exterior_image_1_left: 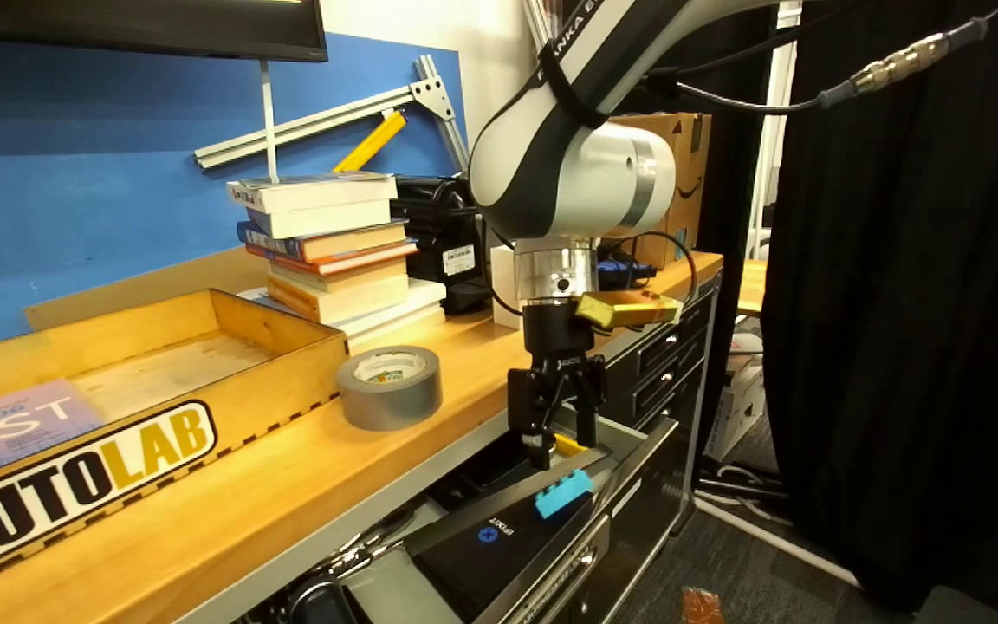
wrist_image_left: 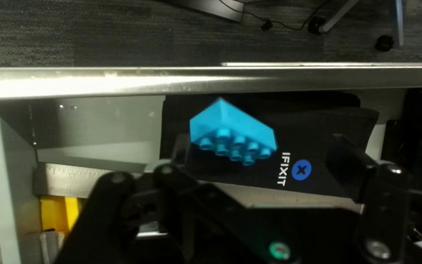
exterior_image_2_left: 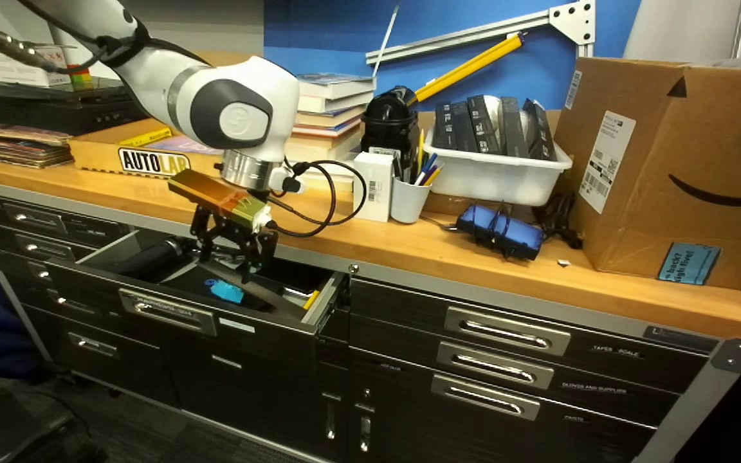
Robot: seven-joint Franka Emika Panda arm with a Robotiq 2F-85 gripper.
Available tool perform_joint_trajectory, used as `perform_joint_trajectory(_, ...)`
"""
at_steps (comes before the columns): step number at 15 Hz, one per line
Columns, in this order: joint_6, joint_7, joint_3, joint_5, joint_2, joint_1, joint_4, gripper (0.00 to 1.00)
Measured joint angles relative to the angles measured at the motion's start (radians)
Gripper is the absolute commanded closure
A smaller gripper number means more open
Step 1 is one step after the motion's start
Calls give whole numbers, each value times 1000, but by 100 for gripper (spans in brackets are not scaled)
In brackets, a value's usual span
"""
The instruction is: Put the blue object inside the drawer and close it
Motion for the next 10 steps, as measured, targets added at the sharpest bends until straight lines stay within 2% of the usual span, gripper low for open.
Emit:
perform_joint_trajectory(6, -5, -7, -11, -14, -22, -5, -33, 0)
perform_joint_trajectory(10, -61, -23, -43, -55, -30, -34, -93, 0)
